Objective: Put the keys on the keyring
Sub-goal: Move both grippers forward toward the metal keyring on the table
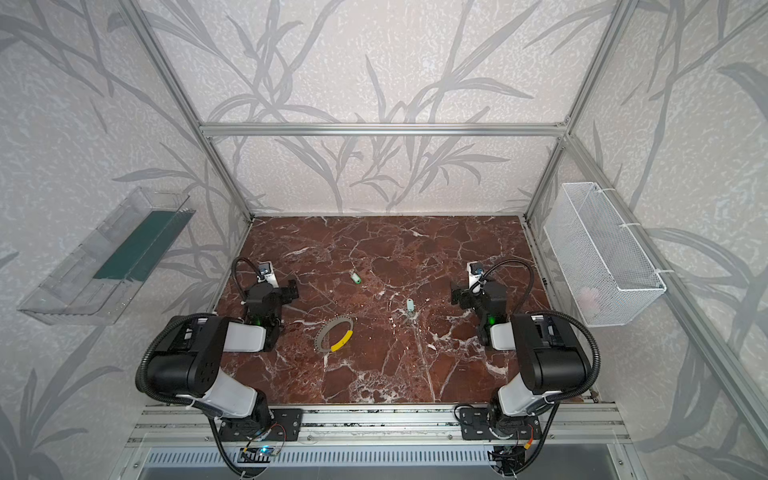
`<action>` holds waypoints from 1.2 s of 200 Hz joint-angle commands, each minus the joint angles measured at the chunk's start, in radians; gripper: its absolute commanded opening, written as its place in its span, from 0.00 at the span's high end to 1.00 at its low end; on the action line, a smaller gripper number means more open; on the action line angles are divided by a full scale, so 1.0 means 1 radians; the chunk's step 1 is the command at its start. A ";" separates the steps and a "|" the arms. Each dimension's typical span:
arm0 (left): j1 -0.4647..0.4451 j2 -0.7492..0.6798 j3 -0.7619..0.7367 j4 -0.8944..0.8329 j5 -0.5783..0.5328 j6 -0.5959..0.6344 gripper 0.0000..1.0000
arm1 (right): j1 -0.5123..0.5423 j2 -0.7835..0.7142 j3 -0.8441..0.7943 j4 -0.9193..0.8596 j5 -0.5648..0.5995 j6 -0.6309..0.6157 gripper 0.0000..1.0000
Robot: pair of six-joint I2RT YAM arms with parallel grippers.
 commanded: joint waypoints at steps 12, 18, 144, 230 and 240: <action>-0.004 0.007 0.001 0.027 0.000 0.005 0.01 | -0.003 0.004 0.021 0.012 -0.009 -0.005 0.01; -0.004 0.008 0.002 0.027 0.000 0.005 0.01 | -0.003 0.004 0.021 0.011 -0.009 -0.004 0.01; 0.032 -0.013 0.025 -0.041 0.074 -0.019 0.01 | -0.003 0.001 0.019 0.015 -0.008 -0.003 0.02; -0.028 -0.492 0.302 -1.046 0.174 -0.177 0.12 | 0.099 -0.338 0.241 -0.584 -0.066 -0.018 0.17; -0.072 -0.502 0.332 -1.133 0.169 -0.193 0.17 | 0.154 -0.342 0.296 -0.679 -0.062 -0.028 0.20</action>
